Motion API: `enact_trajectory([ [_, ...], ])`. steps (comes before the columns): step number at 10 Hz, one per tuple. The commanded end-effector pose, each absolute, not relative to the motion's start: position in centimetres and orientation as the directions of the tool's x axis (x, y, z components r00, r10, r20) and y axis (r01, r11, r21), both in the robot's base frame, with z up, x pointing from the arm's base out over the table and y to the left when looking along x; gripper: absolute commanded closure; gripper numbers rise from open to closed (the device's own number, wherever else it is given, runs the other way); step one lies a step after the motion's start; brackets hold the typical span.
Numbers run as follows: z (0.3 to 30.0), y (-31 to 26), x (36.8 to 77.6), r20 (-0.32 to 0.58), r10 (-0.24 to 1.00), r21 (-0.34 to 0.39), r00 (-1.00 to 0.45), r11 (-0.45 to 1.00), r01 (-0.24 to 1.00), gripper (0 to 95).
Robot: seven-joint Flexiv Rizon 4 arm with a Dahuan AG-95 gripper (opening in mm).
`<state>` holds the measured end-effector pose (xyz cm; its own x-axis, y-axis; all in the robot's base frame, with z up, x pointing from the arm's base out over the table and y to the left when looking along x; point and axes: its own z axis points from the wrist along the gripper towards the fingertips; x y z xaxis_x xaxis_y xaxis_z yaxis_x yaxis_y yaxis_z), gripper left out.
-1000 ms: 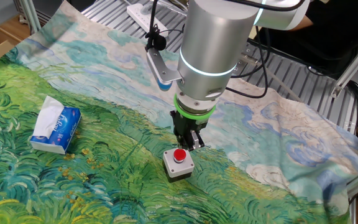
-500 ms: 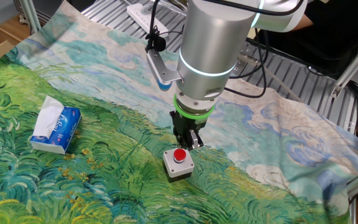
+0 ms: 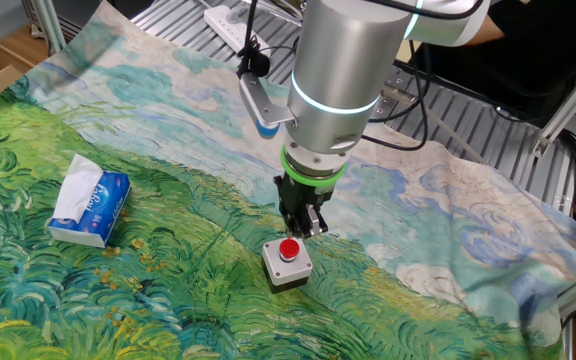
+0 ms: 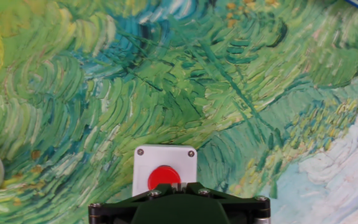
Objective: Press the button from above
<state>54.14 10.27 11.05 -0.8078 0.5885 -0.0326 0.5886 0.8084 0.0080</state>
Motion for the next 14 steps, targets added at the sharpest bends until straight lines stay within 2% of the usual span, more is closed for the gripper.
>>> enact_trajectory([
  [1,11.2,10.3,53.9,-0.032,0.585,0.011,-0.811,0.811,0.585,95.0],
  [9,11.2,10.3,53.9,-0.031,0.589,0.008,-0.808,0.808,0.589,95.0],
  [14,10.0,9.6,53.0,-0.032,0.572,0.008,-0.819,0.82,0.572,95.0],
])
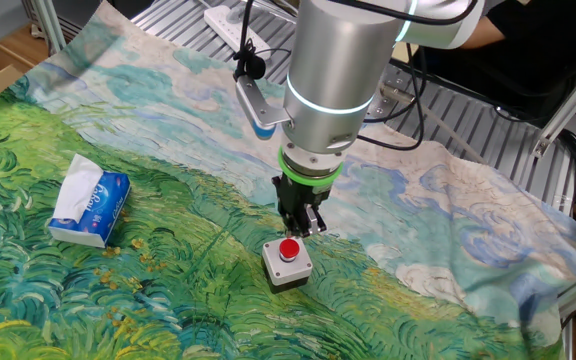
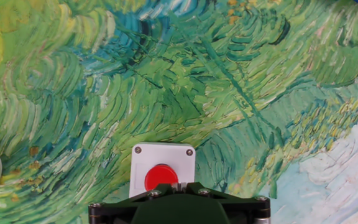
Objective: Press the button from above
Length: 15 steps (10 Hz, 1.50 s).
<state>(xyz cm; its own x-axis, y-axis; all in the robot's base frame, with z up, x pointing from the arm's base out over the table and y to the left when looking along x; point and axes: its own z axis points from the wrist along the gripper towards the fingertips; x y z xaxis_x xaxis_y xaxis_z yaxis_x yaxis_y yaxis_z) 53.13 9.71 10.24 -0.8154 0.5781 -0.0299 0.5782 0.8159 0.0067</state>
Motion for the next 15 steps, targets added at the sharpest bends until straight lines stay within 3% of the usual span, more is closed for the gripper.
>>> enact_trajectory([
  [1,9.8,9.5,52.9,-0.034,0.568,0.008,-0.822,0.823,0.568,95.0],
  [9,9.9,9.5,52.8,-0.032,0.574,0.011,-0.818,0.818,0.574,95.0],
  [15,13.2,12.0,53.4,-0.048,0.613,-0.011,-0.789,0.789,0.614,95.0],
])
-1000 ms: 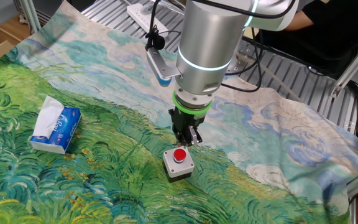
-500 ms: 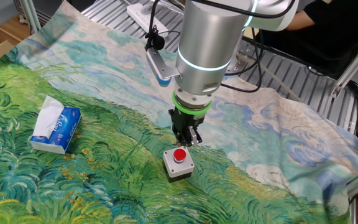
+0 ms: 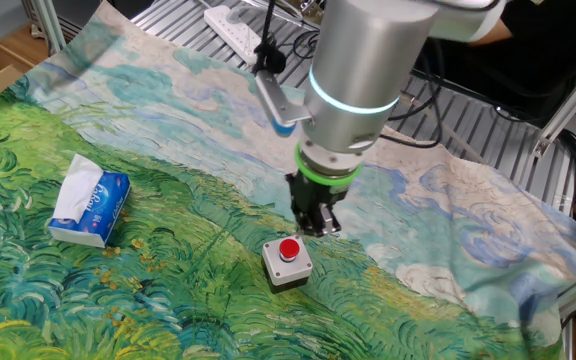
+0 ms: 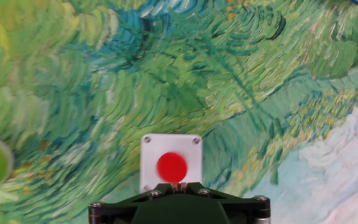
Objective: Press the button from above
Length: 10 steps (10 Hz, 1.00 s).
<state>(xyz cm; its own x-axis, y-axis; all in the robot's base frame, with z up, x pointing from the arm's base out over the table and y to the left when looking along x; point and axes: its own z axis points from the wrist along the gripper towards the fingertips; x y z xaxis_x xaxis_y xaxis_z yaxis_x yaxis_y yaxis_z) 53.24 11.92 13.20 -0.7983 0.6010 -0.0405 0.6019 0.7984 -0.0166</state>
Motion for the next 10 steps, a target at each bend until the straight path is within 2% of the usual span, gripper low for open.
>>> enact_trajectory([
  [1,13.32,11.98,53.63,-0.056,0.611,-0.017,-0.79,0.79,0.612,95.0],
  [10,13.23,11.79,53.96,-0.041,0.629,-0.004,-0.776,0.777,0.63,95.0],
])
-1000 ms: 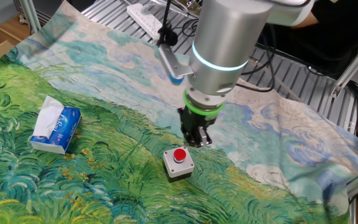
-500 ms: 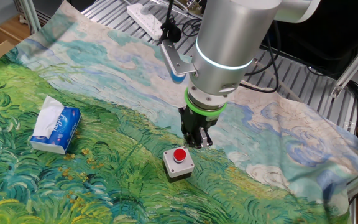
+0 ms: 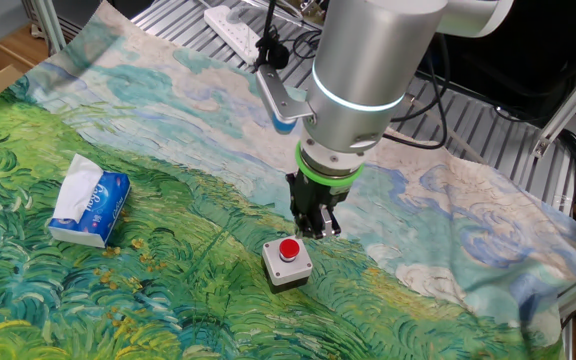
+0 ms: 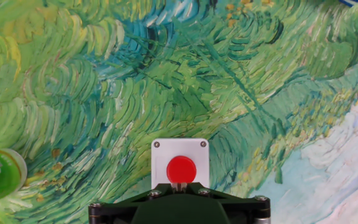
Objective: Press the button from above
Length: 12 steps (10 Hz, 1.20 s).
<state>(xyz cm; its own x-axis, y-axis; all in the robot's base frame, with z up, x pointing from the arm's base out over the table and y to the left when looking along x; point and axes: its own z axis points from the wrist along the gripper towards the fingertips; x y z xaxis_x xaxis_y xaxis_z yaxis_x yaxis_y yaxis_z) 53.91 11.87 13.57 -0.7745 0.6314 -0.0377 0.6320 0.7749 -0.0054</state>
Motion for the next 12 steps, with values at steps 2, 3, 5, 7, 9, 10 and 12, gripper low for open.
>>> enact_trajectory([
  [2,12.8,11.6,53.9,-0.042,0.625,0.003,-0.78,0.781,0.625,95.0],
  [3,12.6,11.4,53.8,-0.037,0.63,0.017,-0.776,0.777,0.63,95.0],
  [5,11.3,10.7,53.1,-0.054,0.614,0.027,-0.787,0.789,0.614,95.0],
  [7,10.7,10.3,53.0,-0.059,0.609,0.033,-0.791,0.793,0.608,95.0],
  [9,10.7,10.3,52.9,-0.059,0.615,0.032,-0.786,0.788,0.614,95.0],
  [10,10.8,10.3,52.9,-0.056,0.615,0.03,-0.787,0.788,0.614,95.0],
  [12,11.1,10.7,52.7,-0.049,0.613,0.026,-0.789,0.79,0.613,95.0],
])
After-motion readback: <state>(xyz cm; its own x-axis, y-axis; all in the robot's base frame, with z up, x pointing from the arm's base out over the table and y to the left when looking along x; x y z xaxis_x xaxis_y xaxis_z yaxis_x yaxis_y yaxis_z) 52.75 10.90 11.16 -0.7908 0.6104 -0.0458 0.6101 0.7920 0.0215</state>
